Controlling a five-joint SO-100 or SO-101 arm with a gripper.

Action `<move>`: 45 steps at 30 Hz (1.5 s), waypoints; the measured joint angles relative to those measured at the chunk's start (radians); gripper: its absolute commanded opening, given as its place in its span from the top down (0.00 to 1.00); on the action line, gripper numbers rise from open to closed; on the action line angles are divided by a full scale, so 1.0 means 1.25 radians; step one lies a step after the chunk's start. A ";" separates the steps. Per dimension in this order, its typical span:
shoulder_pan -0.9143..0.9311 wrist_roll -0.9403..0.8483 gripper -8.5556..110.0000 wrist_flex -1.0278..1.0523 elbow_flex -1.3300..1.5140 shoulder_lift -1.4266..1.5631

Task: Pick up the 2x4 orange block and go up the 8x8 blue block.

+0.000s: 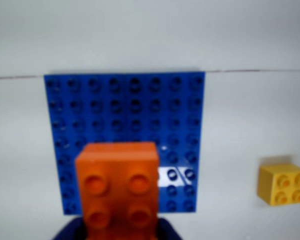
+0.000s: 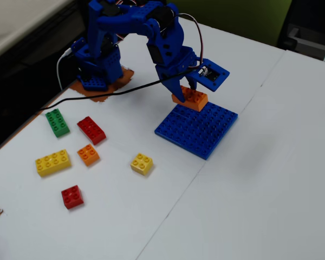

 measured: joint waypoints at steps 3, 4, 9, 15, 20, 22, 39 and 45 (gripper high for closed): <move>0.000 0.000 0.93 0.000 0.000 0.000; 0.000 0.000 0.93 0.000 0.000 0.000; 0.000 0.000 0.93 0.006 -0.001 0.000; 0.000 -0.002 0.93 0.006 -0.001 0.000; 0.000 -0.006 0.93 0.006 -0.001 0.000; 0.000 -0.007 0.93 0.006 -0.001 0.000; 0.005 -0.011 0.93 0.006 -0.001 -0.010; 0.006 -0.012 0.93 0.004 -0.001 -0.010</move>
